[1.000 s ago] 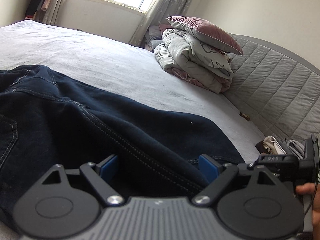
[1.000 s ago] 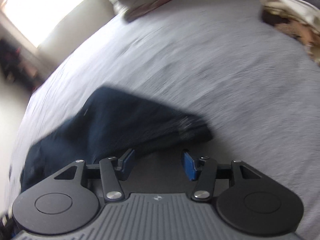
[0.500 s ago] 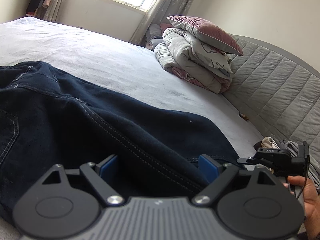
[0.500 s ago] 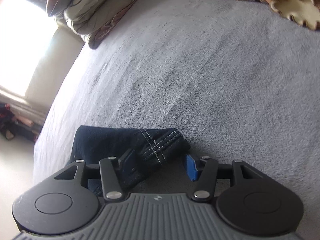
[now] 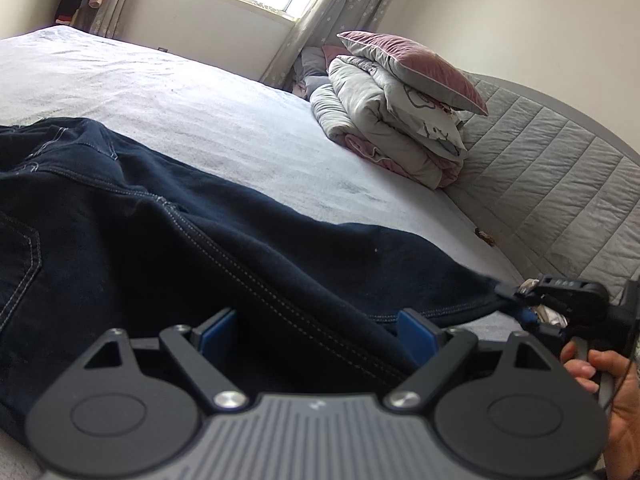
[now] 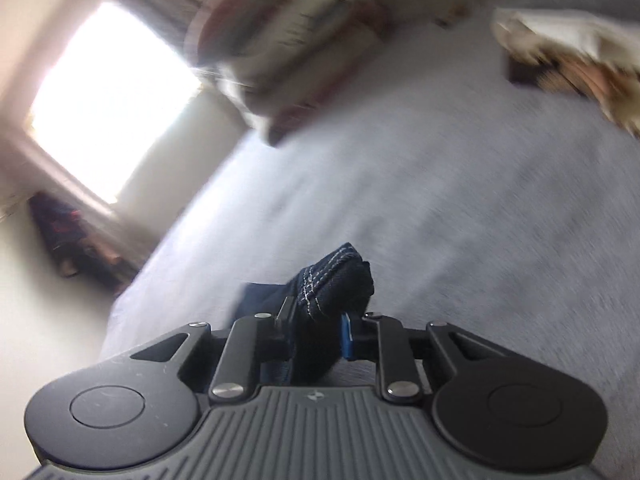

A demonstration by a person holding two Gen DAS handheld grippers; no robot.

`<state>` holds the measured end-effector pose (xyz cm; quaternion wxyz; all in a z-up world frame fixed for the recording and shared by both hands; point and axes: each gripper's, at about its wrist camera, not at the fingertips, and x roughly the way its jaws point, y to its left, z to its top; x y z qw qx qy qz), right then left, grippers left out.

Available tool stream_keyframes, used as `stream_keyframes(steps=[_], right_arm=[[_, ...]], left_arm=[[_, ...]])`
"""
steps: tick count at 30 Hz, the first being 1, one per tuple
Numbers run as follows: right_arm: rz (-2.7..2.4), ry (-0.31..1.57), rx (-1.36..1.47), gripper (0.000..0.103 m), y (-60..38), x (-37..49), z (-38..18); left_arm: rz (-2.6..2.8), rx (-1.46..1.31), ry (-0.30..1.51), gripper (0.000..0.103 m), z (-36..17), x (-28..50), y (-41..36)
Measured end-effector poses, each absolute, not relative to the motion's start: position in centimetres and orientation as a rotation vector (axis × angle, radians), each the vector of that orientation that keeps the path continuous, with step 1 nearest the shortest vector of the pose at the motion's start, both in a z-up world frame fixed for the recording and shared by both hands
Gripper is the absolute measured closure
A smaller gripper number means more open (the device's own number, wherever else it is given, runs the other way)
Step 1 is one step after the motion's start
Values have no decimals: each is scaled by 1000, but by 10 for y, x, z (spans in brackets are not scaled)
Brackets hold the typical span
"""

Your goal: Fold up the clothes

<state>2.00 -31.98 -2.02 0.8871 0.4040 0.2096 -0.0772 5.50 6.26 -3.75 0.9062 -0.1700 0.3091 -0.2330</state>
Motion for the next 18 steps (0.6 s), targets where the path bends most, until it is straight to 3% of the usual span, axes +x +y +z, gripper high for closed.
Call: stream_keyframes(steps=[7,18], right_arm=[[123,337,685,87,-289,18,11],[337,431,415,90,-215,21,9]], left_arm=[[-528,-385,560,15,-30,47,66],[-641,-429,525,15,-22,40,64]])
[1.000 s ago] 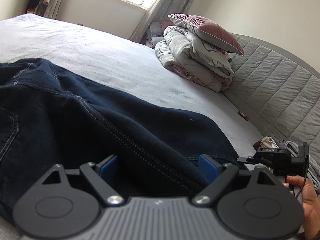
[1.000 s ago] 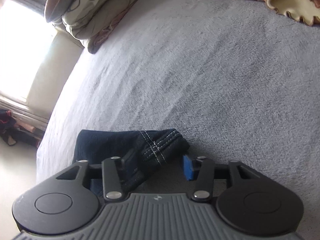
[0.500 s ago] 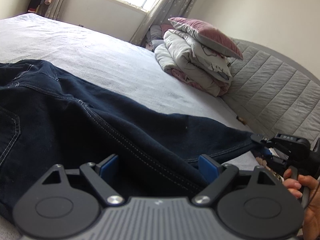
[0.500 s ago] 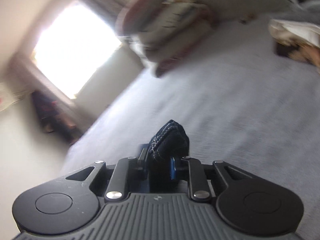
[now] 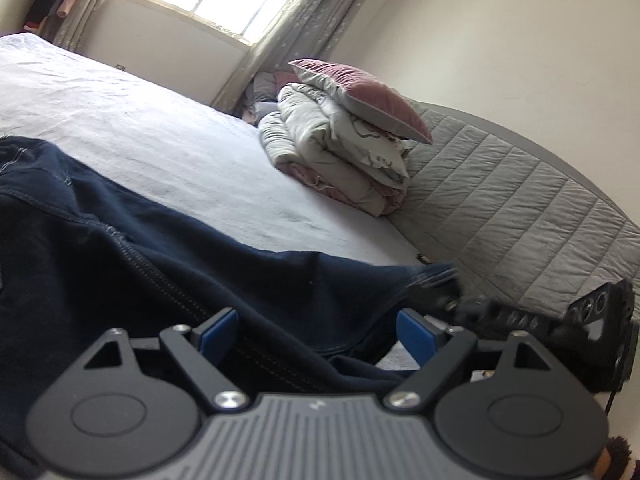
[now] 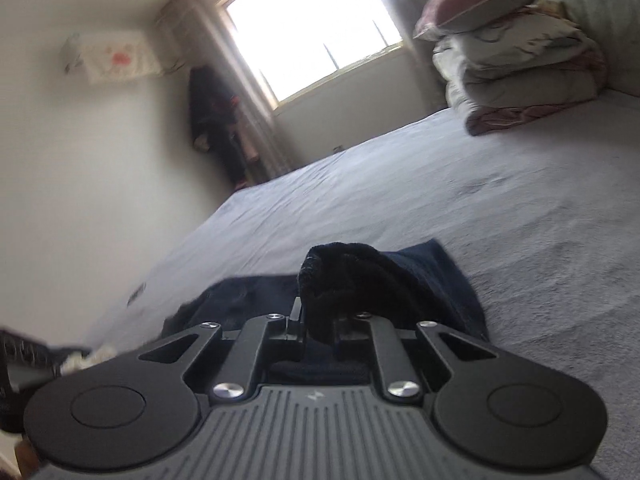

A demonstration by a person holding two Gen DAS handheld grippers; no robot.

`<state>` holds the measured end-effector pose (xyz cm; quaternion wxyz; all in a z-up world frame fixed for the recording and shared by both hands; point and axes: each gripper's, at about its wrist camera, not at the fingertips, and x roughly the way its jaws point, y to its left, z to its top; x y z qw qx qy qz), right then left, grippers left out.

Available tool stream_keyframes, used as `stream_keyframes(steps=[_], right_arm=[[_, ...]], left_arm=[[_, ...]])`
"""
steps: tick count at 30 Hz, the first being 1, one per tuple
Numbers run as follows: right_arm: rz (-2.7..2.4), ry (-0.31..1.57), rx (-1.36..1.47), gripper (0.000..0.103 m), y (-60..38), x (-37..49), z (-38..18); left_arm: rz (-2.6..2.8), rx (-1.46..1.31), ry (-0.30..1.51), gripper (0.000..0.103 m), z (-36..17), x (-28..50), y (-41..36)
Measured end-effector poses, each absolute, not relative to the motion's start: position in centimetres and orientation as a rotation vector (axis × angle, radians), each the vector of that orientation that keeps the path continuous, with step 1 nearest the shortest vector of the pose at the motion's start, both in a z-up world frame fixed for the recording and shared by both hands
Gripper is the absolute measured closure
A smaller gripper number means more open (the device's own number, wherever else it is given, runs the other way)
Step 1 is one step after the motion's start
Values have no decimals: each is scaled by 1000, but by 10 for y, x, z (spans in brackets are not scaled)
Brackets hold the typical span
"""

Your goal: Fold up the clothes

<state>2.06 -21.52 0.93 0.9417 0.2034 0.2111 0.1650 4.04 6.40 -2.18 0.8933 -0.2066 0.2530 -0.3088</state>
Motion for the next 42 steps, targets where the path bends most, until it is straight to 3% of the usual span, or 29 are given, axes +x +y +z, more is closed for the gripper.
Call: stream_keyframes(steps=[7,12,14,15,23,32,39,42], right_arm=[[386,581,264,90,-179,28,-17],[364,621,342,85,-196,29,-20],[349,636,374,65,-204,25,-21],[339,642,388,60,-209,22,-21],[302,678,756,50,-272,8,-22],[262,713,1168,48,-312,19,-47],[289,743,1342,47,-316,26,-52],[297,743,1437,46,-319,27,-56]], left_arm=[[-686,-443,540,15,-23,43,57],[-685,-427,566,15,-29,48,49],[-683,-418,570,15,-30,47,47],[-683,-414,570,15,-30,47,47],[-680,-331,551,15,-24,41,42],[-761,-126,552,17,-11,42,3],[-695,37,567,40,-16,53,-45],[-657,51,559,45,-13,61,-56]])
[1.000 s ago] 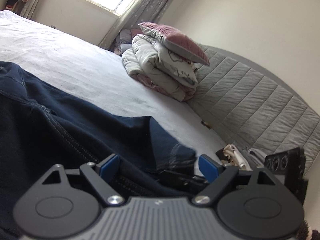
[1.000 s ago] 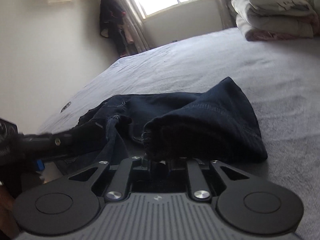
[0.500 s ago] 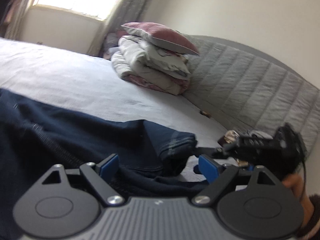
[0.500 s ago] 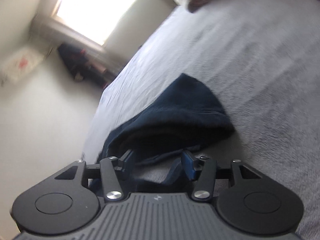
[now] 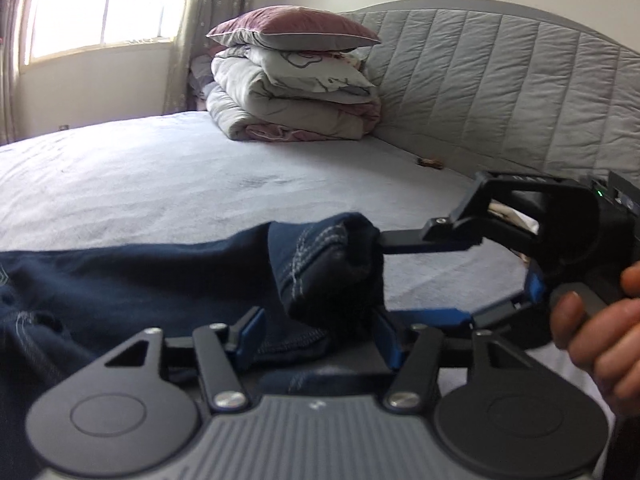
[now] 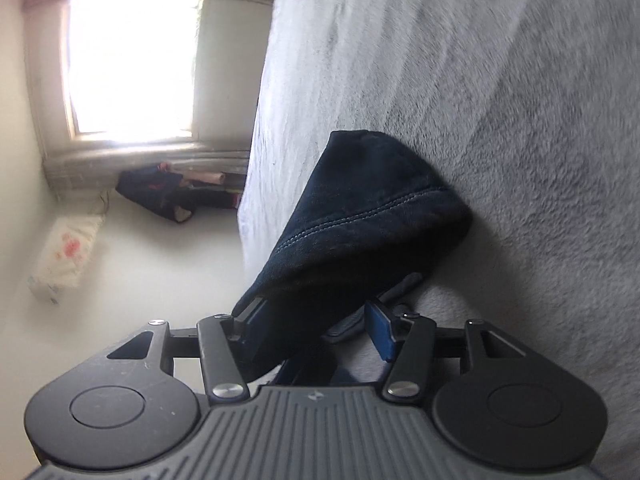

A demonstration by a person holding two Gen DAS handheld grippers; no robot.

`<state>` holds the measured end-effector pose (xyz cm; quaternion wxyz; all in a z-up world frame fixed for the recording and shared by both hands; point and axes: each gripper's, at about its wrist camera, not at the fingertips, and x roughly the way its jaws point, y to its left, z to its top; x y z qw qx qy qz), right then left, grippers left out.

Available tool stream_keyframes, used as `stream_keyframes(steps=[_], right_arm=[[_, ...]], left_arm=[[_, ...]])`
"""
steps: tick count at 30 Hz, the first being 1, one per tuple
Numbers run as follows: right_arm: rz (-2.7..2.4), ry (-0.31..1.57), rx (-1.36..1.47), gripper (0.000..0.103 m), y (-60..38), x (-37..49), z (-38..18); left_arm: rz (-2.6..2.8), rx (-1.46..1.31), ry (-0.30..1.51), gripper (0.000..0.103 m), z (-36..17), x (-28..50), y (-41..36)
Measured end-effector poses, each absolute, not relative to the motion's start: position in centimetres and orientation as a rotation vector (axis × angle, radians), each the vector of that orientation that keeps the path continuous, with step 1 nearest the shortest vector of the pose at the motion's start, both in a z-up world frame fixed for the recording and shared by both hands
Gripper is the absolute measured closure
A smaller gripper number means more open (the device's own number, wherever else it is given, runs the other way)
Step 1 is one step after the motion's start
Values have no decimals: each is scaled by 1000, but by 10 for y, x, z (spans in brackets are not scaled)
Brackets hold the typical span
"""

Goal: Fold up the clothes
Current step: 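Fold the leg end over toward the left gripper while the left gripper grasps the leg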

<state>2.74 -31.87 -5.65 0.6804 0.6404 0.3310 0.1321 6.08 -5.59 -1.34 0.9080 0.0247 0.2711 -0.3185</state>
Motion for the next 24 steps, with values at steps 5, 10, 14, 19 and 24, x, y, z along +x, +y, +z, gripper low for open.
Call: stream_keyframes(steps=[5,10,14,19,24], right_arm=[[283,736,1560,46,-324,20,-56],[270,708,1659,46,-323,14,-56],[250,708,1740,45,-317,10,-57],[259,733,1812,44,-297,26,-64],[156,680,1779,45,-313,42,-69]], left_arm=[[-592,14,563,66,-8,75,-58],[-570,-27,569,88,-10,85,-58],[-566,-9,567,90,-11,83,-64],[-549,35,565,92,-3,81,-73],[-559,48,573,96,3,78,-78]])
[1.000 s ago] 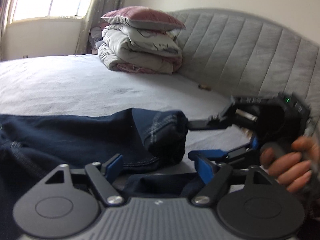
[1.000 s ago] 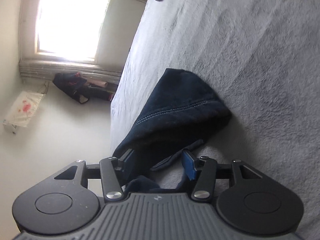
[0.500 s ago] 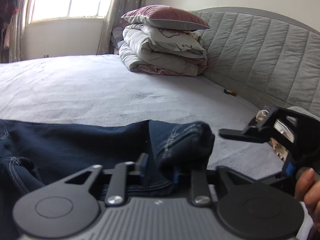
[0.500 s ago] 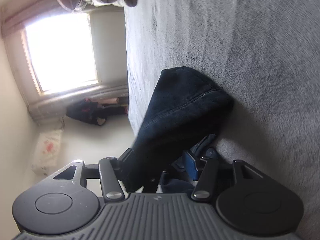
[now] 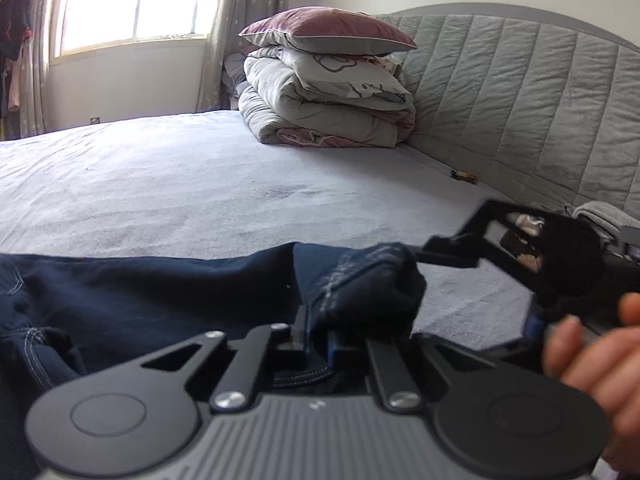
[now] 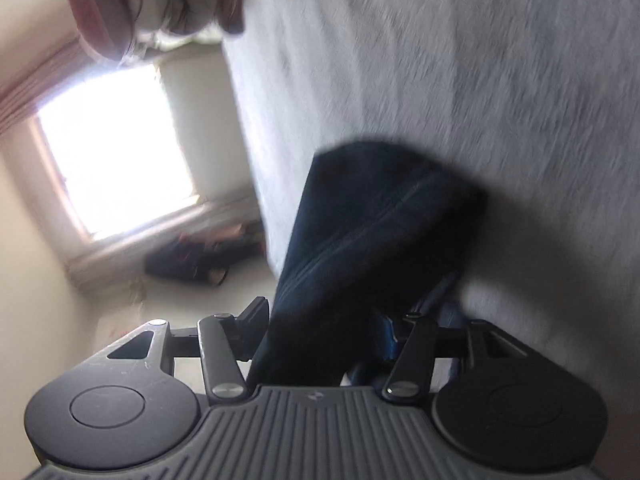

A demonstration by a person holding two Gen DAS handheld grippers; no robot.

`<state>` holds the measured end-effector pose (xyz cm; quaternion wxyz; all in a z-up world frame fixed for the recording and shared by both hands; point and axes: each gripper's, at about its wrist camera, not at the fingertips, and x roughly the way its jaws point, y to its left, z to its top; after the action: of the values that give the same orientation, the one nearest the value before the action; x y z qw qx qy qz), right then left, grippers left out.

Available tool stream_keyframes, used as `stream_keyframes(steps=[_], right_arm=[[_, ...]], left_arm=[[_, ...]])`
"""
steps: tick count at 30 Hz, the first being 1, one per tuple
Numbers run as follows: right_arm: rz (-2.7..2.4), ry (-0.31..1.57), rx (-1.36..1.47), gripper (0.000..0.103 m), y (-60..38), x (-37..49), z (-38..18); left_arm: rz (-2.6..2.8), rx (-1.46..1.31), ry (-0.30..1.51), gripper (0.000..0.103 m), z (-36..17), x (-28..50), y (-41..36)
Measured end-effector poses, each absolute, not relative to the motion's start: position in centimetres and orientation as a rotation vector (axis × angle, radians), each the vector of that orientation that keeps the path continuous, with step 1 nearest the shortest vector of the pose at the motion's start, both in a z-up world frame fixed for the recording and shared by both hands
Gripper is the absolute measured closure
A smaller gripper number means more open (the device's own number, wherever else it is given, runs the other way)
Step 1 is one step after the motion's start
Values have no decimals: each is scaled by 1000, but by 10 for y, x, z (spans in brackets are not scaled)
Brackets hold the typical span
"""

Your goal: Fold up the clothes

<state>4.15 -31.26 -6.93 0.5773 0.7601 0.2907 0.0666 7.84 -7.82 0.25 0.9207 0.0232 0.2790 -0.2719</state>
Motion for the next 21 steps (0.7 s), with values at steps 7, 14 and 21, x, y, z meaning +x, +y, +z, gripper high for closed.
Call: stream_keyframes(steps=[7,14,21], right_arm=[[-15,699,1630,74,-350,77,-74],[-10,636,1025,93,-382,129,-18],[79,632,637,93,-427,153,-15]], left_arm=[[-587,172,586,97,7,69,-114],[-656,280,583,98,5,64,-177],[-729,272,634,98,-9,80,-233]])
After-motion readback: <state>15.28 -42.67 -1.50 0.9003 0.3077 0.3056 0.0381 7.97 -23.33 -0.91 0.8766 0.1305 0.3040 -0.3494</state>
